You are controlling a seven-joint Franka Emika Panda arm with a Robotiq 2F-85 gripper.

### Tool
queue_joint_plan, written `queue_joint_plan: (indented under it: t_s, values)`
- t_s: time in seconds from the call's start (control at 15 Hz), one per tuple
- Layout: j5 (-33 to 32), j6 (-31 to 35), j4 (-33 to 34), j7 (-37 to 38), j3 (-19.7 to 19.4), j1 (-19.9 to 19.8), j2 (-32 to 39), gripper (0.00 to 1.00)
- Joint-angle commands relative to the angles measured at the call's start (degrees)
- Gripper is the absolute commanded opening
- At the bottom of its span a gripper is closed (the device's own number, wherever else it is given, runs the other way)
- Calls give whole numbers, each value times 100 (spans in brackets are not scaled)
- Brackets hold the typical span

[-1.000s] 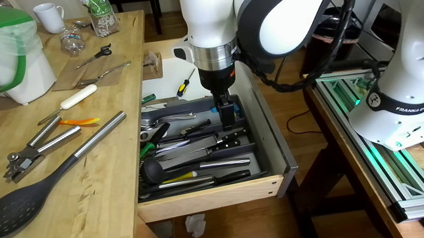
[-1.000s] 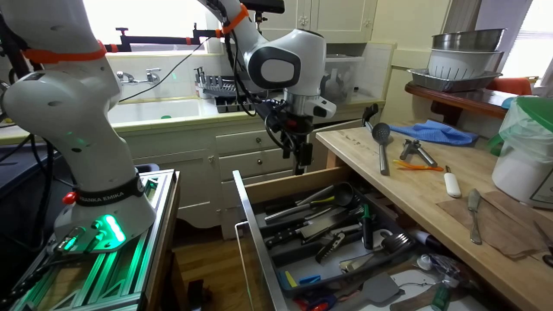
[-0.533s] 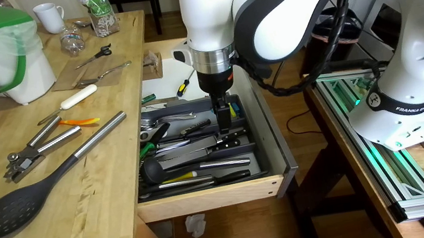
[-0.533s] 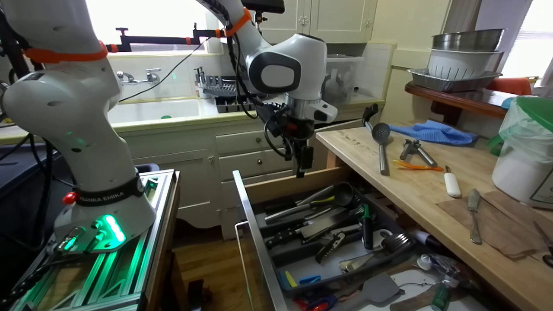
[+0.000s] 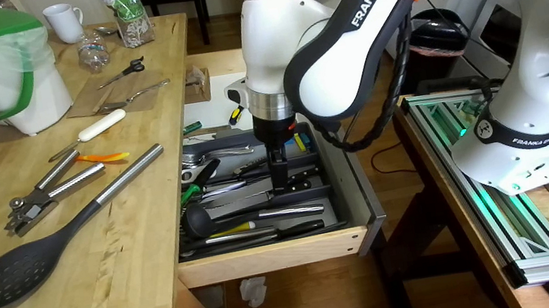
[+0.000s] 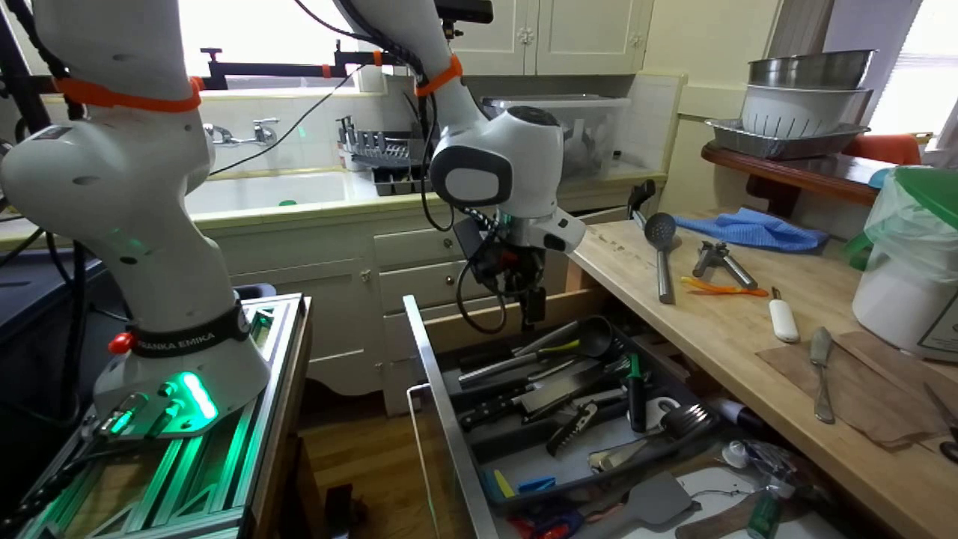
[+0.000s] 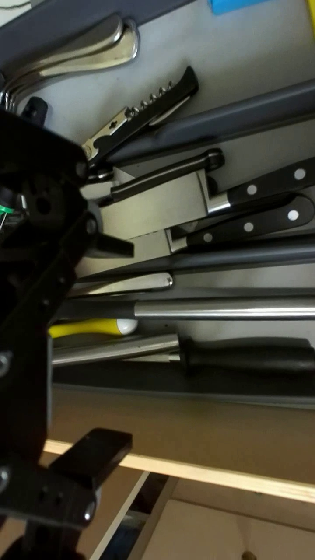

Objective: Remove the serving spoon from drawer

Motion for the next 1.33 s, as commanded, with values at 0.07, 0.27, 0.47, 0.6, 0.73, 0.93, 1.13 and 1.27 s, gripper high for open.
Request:
queue_joint_plan:
  t_s: [0.07, 0.27, 0.47, 0.6, 0.73, 0.93, 1.13, 1.27]
  values:
    - [721, 464, 152, -797, 592, -490, 570, 100]
    - [339, 647, 208, -608, 578, -566, 887, 100]
    - [383, 941, 287, -757, 837, -840, 1173, 100]
    - [352, 1172, 326, -810, 1051, -1047, 1345, 88]
    - [268, 1397, 361, -808, 1253, -1248, 1507, 72]
    - [94, 1619, 415, -800, 1574, -1575, 1728, 63]
    - [-202, 1757, 435, -771, 1806, -1858, 1924, 58]
    - [-427, 1775, 450, -729, 1872, -1975, 2034, 53]
